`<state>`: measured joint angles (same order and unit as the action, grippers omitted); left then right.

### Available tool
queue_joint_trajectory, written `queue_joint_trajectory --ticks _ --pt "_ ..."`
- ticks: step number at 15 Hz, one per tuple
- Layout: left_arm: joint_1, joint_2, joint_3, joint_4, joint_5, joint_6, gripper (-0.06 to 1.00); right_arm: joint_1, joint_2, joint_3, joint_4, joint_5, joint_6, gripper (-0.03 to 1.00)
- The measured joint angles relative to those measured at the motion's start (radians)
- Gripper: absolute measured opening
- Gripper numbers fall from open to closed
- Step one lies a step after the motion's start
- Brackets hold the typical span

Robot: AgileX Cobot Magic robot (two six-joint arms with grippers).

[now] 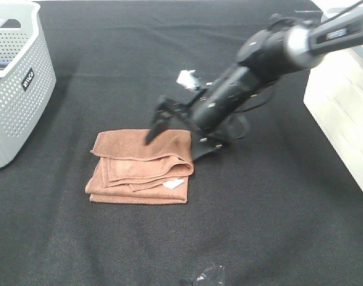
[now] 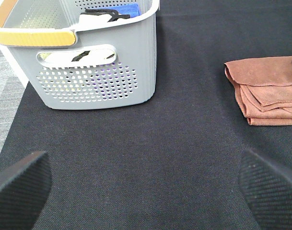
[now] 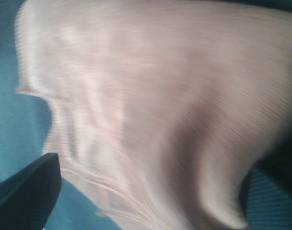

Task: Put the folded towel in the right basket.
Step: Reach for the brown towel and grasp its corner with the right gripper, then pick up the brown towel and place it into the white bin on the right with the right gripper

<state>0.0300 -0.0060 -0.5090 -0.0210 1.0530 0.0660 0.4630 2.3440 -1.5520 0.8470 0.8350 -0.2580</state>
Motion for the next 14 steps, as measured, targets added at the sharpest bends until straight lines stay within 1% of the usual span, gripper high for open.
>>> queue_joint_trajectory --ticks 1,2,3,4,6,7,10,11,12,13,14 --pt "0.0 0.0 0.0 0.0 0.0 0.0 0.99 0.043 0.01 -0.004 0.023 -0.026 -0.006 0.93" --pt "0.0 0.0 0.0 0.001 0.0 0.0 0.99 0.101 0.02 -0.007 0.041 -0.067 -0.007 0.88" --pt "0.0 0.0 0.0 0.001 0.0 0.0 0.99 0.129 0.021 -0.007 0.041 -0.093 -0.008 0.8" --pt "0.0 0.0 0.0 0.001 0.0 0.0 0.99 0.147 0.024 -0.007 0.04 -0.105 -0.008 0.66" --pt "0.0 0.0 0.0 0.001 0.0 0.0 0.99 0.153 0.042 -0.004 0.039 -0.113 -0.008 0.27" --pt "0.0 0.0 0.0 0.001 0.0 0.0 0.99 0.153 0.038 -0.002 0.034 -0.115 -0.008 0.19" --pt "0.0 0.0 0.0 0.001 0.0 0.0 0.99 0.153 0.019 0.004 0.013 -0.118 -0.008 0.19" --pt "0.0 0.0 0.0 0.001 0.0 0.0 0.99 0.153 -0.002 0.006 -0.019 -0.108 -0.008 0.19" --pt "0.0 0.0 0.0 0.001 0.0 0.0 0.99 0.151 -0.034 0.004 -0.047 -0.073 -0.008 0.19" --pt "0.0 0.0 0.0 0.002 0.0 0.0 0.99 0.128 -0.104 -0.026 -0.06 0.014 -0.008 0.19" --pt "0.0 0.0 0.0 0.003 0.0 0.0 0.99 0.1 -0.166 -0.062 -0.06 0.071 -0.006 0.19"
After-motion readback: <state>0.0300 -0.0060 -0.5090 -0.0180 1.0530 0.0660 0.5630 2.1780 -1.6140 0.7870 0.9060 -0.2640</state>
